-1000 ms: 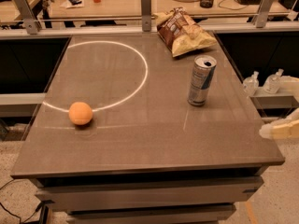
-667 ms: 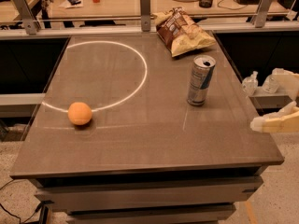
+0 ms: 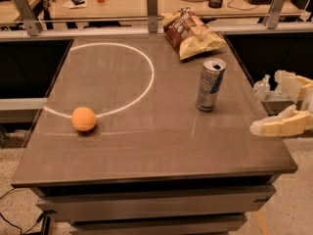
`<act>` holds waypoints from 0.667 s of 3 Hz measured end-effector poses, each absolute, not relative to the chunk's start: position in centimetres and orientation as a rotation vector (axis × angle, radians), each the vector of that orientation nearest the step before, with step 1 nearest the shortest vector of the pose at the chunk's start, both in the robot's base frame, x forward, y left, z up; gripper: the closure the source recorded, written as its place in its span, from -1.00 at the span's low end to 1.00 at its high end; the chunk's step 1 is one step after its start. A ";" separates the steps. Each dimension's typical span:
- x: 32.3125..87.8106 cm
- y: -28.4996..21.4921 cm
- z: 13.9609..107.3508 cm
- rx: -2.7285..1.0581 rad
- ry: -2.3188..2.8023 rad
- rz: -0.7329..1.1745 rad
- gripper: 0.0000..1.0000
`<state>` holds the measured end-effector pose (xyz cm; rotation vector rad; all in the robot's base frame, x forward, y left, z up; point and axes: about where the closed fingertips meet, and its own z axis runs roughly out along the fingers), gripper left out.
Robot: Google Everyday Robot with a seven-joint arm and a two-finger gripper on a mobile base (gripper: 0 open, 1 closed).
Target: Move redbull can near orange
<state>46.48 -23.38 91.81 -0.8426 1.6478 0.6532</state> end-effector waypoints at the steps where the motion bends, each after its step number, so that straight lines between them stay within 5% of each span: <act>1: 48.5 -21.6 90.8 -0.853 1.618 0.634 -1.00; 2: 50.8 -20.6 89.3 -0.833 1.624 0.620 -1.00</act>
Offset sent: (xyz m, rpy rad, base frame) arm 0.0703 0.0344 -0.0445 0.0012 -0.0346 -0.0600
